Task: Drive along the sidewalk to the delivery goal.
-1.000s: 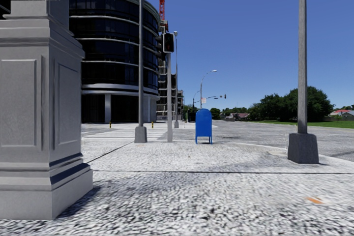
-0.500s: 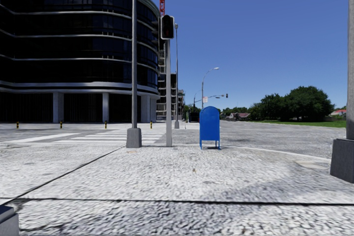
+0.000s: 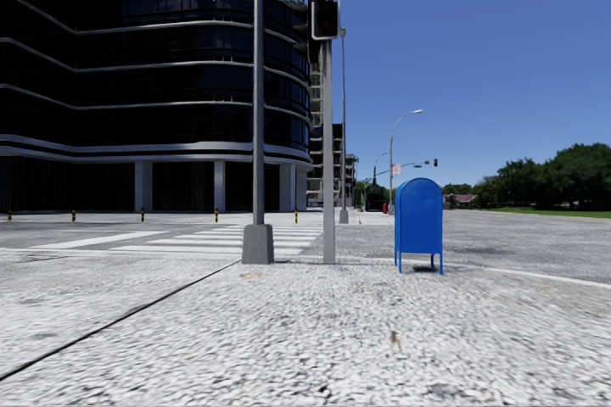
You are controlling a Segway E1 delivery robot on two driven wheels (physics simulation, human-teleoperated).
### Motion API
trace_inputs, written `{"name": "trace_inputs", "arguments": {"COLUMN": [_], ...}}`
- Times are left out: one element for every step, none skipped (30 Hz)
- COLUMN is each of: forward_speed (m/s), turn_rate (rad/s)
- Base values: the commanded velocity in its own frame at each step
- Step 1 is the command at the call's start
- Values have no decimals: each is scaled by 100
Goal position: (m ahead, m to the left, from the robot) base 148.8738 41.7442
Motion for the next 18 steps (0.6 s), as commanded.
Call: {"name": "trace_inputs", "arguments": {"forward_speed": [149,135,135,131,130,129,129,129,130,134,142,142,149,157,172,172,183,200], "turn_rate": [63,65,65,65,66,66,66,66,66,60,52,52,49,43,30,30,19,8]}}
